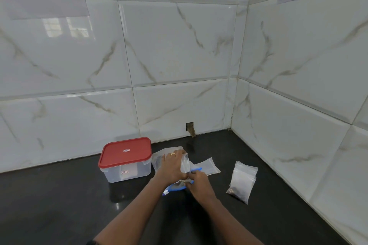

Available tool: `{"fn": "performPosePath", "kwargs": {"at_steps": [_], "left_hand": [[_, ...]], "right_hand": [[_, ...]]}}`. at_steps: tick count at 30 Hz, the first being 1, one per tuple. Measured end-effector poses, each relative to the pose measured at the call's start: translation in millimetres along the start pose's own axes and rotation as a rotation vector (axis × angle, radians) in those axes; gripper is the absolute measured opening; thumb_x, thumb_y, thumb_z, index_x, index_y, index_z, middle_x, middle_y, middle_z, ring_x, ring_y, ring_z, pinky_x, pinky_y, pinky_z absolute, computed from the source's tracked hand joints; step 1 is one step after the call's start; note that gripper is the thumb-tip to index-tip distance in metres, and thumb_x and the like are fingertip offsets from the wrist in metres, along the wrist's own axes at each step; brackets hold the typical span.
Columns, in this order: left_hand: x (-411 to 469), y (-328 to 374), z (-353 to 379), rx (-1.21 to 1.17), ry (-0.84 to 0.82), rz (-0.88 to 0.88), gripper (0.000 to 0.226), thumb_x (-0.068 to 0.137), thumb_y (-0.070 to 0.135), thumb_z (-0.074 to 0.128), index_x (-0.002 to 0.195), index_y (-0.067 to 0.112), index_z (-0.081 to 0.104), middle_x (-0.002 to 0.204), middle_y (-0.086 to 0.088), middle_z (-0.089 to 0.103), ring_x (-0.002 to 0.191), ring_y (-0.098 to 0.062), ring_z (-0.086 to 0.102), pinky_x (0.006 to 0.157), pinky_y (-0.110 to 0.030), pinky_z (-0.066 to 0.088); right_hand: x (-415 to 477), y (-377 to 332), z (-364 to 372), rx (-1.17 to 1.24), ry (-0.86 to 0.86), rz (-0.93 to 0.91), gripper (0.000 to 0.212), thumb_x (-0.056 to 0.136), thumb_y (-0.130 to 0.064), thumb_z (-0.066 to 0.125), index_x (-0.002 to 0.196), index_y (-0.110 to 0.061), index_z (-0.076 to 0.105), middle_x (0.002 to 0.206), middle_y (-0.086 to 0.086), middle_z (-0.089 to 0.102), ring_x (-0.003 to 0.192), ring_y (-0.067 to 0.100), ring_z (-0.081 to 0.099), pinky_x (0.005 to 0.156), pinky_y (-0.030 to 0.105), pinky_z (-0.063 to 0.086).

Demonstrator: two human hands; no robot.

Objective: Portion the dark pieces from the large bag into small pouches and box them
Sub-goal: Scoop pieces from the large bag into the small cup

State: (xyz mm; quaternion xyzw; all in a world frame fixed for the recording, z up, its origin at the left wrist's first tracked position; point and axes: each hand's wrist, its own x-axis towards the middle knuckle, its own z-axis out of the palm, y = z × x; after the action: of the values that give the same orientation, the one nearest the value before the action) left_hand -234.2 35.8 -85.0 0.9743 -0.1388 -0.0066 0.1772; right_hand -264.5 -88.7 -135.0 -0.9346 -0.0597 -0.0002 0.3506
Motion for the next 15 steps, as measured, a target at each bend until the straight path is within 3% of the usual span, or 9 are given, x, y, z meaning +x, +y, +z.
{"fn": "performPosePath", "kwargs": {"at_steps": [5, 8, 10, 12, 15], "left_hand": [[-3, -14, 2, 0.061, -0.009, -0.023, 0.081, 0.08, 0.046, 0.066, 0.144, 0.019, 0.024, 0.148, -0.004, 0.034, 0.136, -0.022, 0.033, 0.116, -0.044, 0.02], [-3, -21, -2, -0.062, 0.12, -0.035, 0.067, 0.084, 0.039, 0.065, 0.14, 0.019, 0.033, 0.14, -0.003, 0.046, 0.126, -0.017, 0.045, 0.108, -0.034, 0.036], [-5, -23, -11, -0.222, 0.236, -0.057, 0.058, 0.082, 0.03, 0.068, 0.132, 0.017, 0.043, 0.128, -0.003, 0.055, 0.114, -0.017, 0.054, 0.096, -0.026, 0.044], [-7, -26, -20, -0.335, 0.37, -0.077, 0.048, 0.08, 0.021, 0.07, 0.123, 0.014, 0.049, 0.117, -0.005, 0.061, 0.103, -0.019, 0.057, 0.085, -0.022, 0.044], [-12, -32, -26, -0.42, 0.462, -0.106, 0.046, 0.076, 0.019, 0.073, 0.117, 0.012, 0.053, 0.108, -0.005, 0.062, 0.096, -0.021, 0.057, 0.08, -0.024, 0.044]], "right_hand": [[7, -18, 6, -0.108, -0.018, -0.067, 0.036, 0.096, -0.013, 0.047, 0.13, -0.008, 0.054, 0.129, 0.007, 0.057, 0.118, 0.017, 0.054, 0.1, 0.022, 0.041], [14, -28, 11, -0.263, -0.085, -0.101, 0.036, 0.098, -0.011, 0.043, 0.133, -0.006, 0.047, 0.136, 0.012, 0.049, 0.125, 0.023, 0.048, 0.1, 0.019, 0.036], [20, -36, 11, -0.357, -0.151, -0.077, 0.035, 0.097, -0.011, 0.045, 0.132, -0.004, 0.046, 0.133, 0.016, 0.05, 0.123, 0.027, 0.049, 0.098, 0.025, 0.04], [26, -44, 8, -0.469, -0.189, -0.02, 0.035, 0.096, -0.009, 0.048, 0.131, -0.004, 0.047, 0.131, 0.017, 0.052, 0.121, 0.028, 0.052, 0.099, 0.035, 0.044], [33, -54, 2, -0.588, -0.143, -0.068, 0.033, 0.097, -0.003, 0.045, 0.129, -0.001, 0.05, 0.13, 0.017, 0.054, 0.122, 0.029, 0.053, 0.099, 0.037, 0.045]]}}
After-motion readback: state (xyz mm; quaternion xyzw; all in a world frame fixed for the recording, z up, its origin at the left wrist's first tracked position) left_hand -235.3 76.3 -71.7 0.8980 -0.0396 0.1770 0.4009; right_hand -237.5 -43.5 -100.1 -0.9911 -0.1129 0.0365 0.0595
